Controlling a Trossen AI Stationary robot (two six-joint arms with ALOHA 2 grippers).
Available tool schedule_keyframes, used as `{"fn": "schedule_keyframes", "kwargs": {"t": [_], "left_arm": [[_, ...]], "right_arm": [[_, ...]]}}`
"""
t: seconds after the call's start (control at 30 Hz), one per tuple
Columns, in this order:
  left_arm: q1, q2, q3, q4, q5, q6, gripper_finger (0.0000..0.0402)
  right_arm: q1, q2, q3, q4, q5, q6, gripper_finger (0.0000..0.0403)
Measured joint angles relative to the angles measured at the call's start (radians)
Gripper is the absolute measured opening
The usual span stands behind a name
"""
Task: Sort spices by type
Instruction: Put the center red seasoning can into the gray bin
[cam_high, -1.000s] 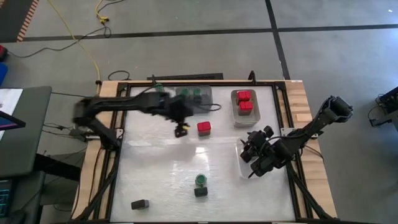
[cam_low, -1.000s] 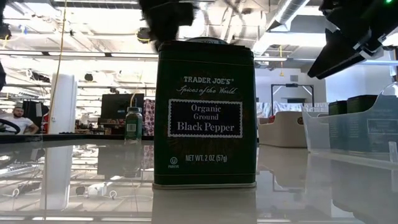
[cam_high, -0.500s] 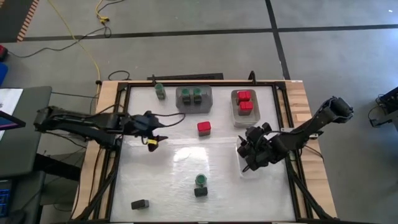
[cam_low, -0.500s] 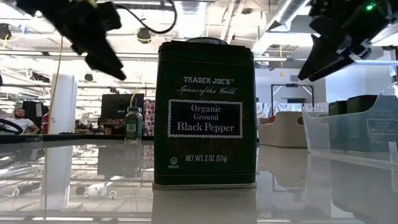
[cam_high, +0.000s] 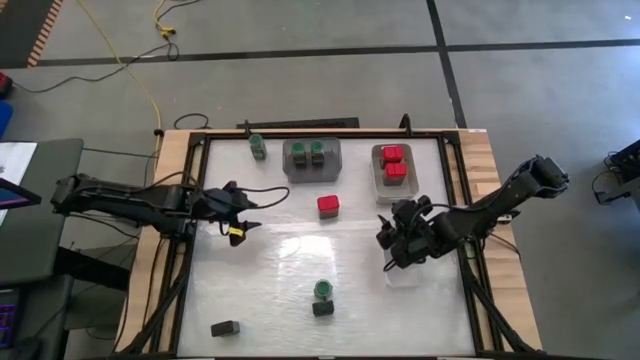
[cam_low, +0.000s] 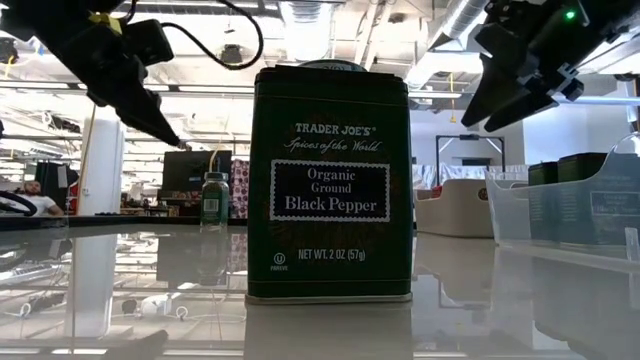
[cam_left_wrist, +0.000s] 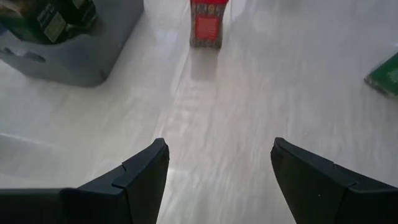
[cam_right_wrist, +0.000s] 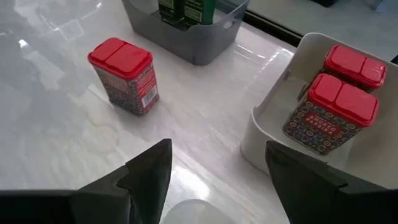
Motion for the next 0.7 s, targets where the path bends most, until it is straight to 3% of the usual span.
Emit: {"fn": "schedule_keyframes", "kwargs": {"t": [0.5, 0.6, 0.7], "left_arm": [[0.0, -0.001, 0.0, -0.049, 0.006, -0.001, 0.0272], [0.0, -0.001, 0.0, -0.049, 0.006, -0.001, 0.0272], [0.0, -0.001, 0.0, -0.049, 0.005, -0.001, 0.0272]], "right_arm": [[-0.051, 0.0, 0.0, 0.069, 0.002, -0.011, 0.0286], [-0.1, 0.0, 0.0, 0.131, 0.001, -0.156, 0.0286], [-0.162, 0.001, 0.0, 0.257, -0.035, -0.436, 0.0286]]}}
